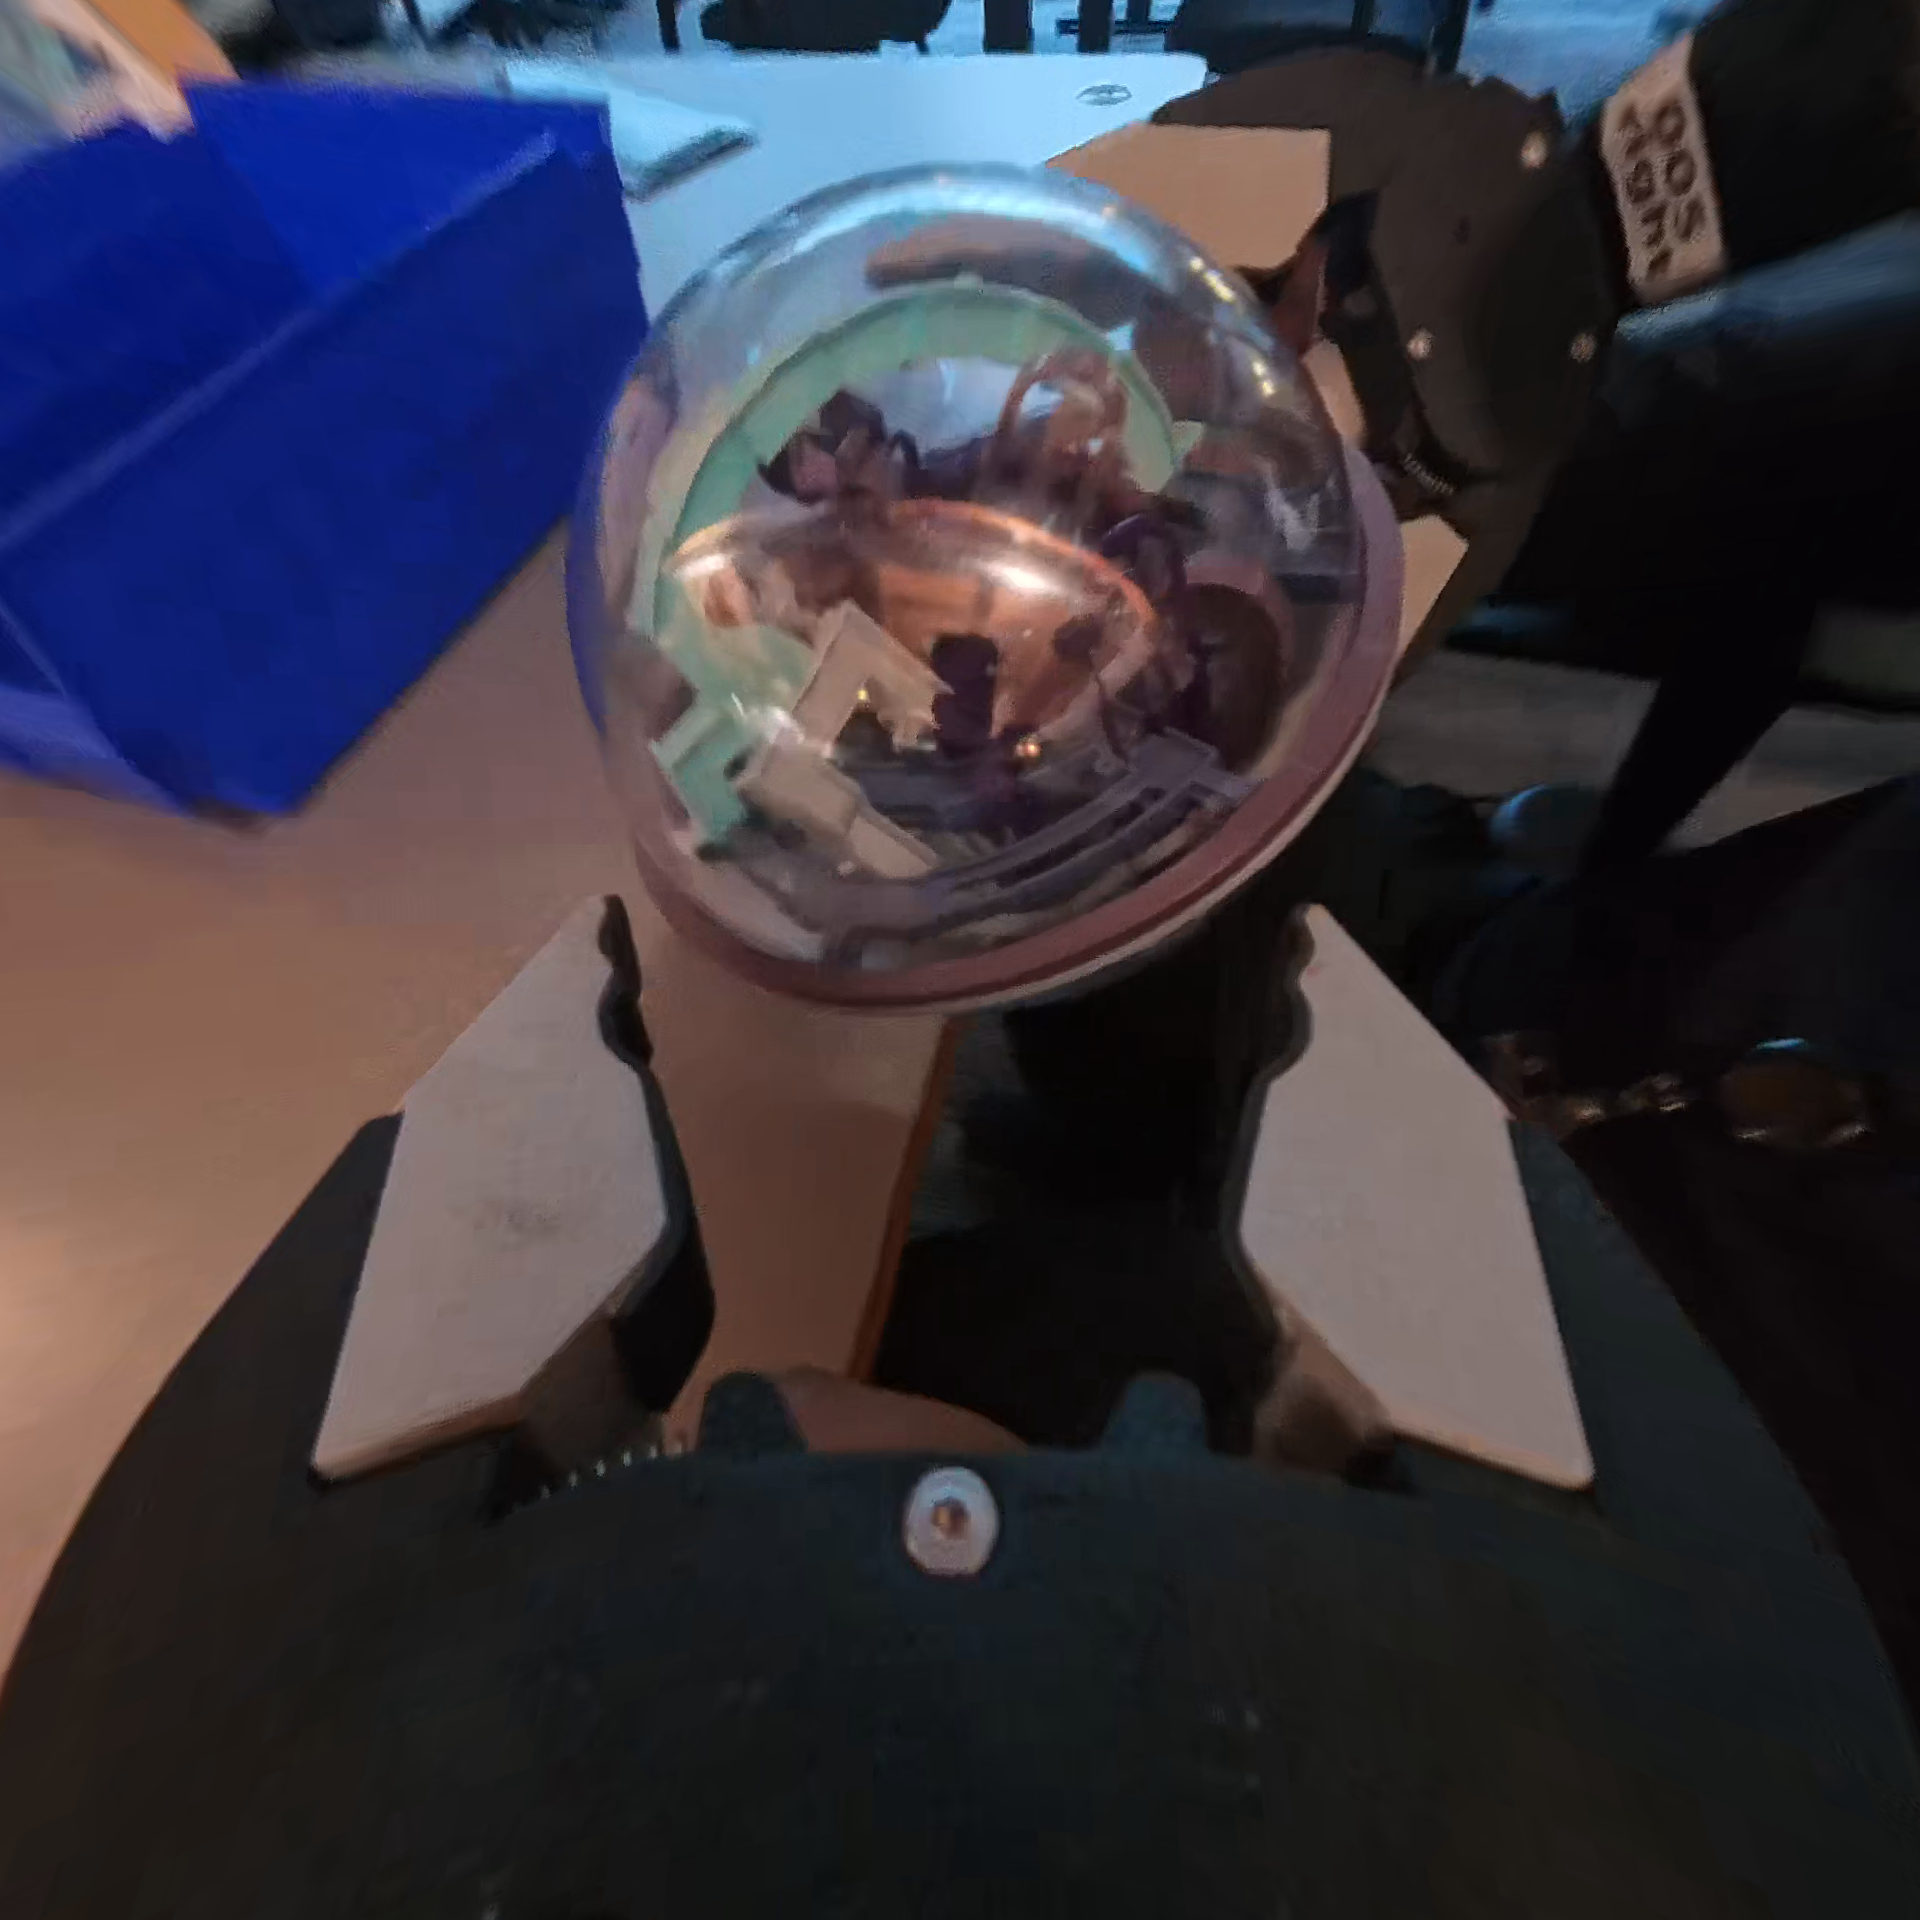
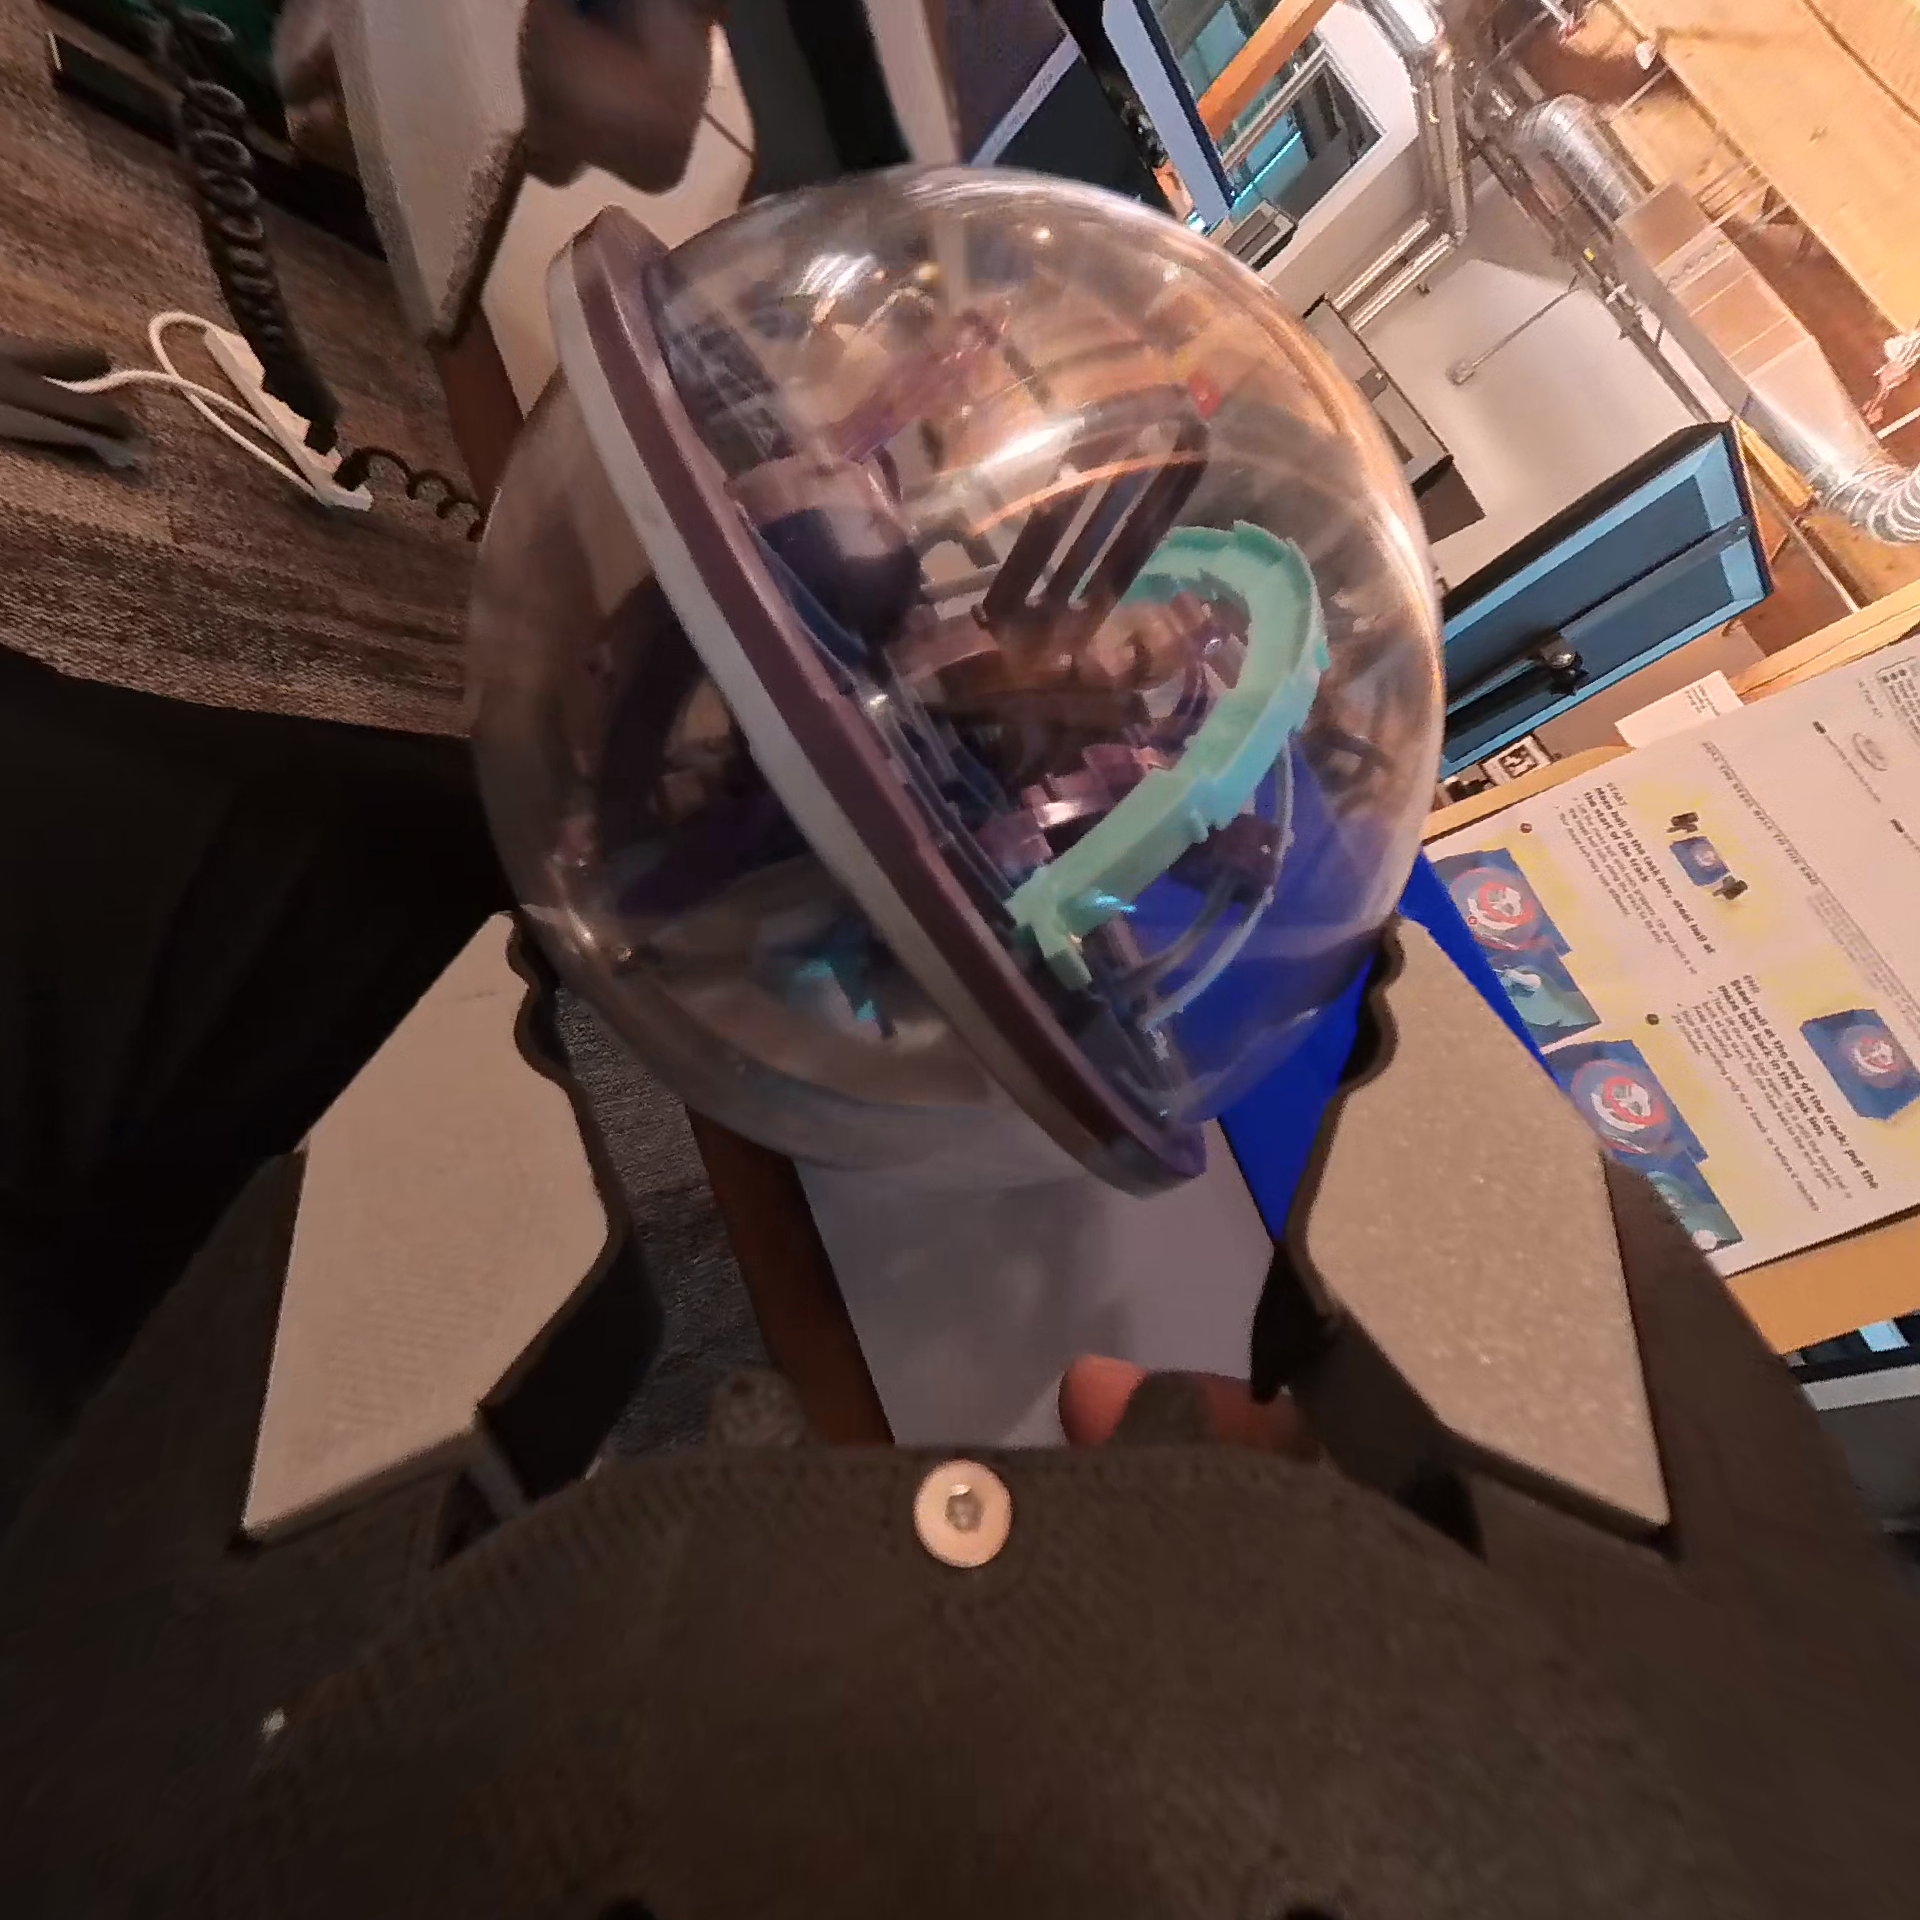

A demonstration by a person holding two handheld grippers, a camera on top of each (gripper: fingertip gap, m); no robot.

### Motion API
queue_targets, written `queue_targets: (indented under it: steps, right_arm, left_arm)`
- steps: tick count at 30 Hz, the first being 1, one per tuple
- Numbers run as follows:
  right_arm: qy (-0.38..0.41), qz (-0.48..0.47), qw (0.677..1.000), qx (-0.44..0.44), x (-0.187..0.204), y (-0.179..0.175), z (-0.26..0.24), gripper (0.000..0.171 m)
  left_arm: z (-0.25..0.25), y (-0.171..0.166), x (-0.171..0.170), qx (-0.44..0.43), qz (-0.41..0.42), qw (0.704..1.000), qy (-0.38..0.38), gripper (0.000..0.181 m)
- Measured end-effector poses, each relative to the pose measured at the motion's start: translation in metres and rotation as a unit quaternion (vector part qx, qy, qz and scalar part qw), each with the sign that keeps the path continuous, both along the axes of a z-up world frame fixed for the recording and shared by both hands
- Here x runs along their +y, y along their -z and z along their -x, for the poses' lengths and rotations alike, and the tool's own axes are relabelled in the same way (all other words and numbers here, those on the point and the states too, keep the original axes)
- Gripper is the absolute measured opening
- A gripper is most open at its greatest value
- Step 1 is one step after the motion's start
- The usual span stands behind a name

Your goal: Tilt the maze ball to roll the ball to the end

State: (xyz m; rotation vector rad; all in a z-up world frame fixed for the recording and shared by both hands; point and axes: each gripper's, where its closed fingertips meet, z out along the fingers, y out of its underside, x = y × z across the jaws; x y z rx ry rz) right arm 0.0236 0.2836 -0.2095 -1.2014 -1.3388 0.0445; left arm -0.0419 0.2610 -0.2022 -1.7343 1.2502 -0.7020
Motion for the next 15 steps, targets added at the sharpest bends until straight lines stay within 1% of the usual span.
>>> queue_targets:
  steps: [2,4,6,8,10,12,13,15]
  right_arm:
    - [0.001,-0.003,1.0,0.002,-0.001,0.0,-0.001,0.147]
    - [0.003,-0.007,1.0,0.003,-0.001,0.001,-0.001,0.148]
    - [0.007,-0.014,1.0,0.005,-0.002,0.001,-0.002,0.148]
    - [0.013,-0.027,1.0,0.004,-0.004,0.001,-0.003,0.147]
    - [0.021,-0.044,0.999,-0.002,-0.005,0.002,-0.005,0.147]
    - [0.028,-0.06,0.998,-0.007,-0.005,0.002,-0.005,0.148]
    - [0.029,-0.067,0.997,-0.009,-0.006,0.001,-0.005,0.148]
    - [0.033,-0.075,0.997,-0.018,-0.006,0.002,-0.004,0.15]
  left_arm:
    - [-0.002,0.006,-0.006,-0.029,0.086,0.996,-0.001,0.119]
    - [-0.003,0.011,-0.005,-0.051,0.139,0.989,-0.009,0.117]
    - [-0.007,0.011,-0.007,-0.075,0.166,0.983,0.0,0.114]
    - [-0.012,0.008,-0.013,-0.1,0.194,0.976,0.015,0.121]
    - [-0.013,0.006,-0.016,-0.116,0.213,0.97,0.027,0.121]
    - [-0.014,0.005,-0.014,-0.131,0.226,0.965,0.021,0.12]
    - [-0.015,0.007,-0.011,-0.132,0.23,0.964,0.012,0.115]
    - [-0.017,0.011,-0.01,-0.132,0.233,0.963,0.016,0.118]
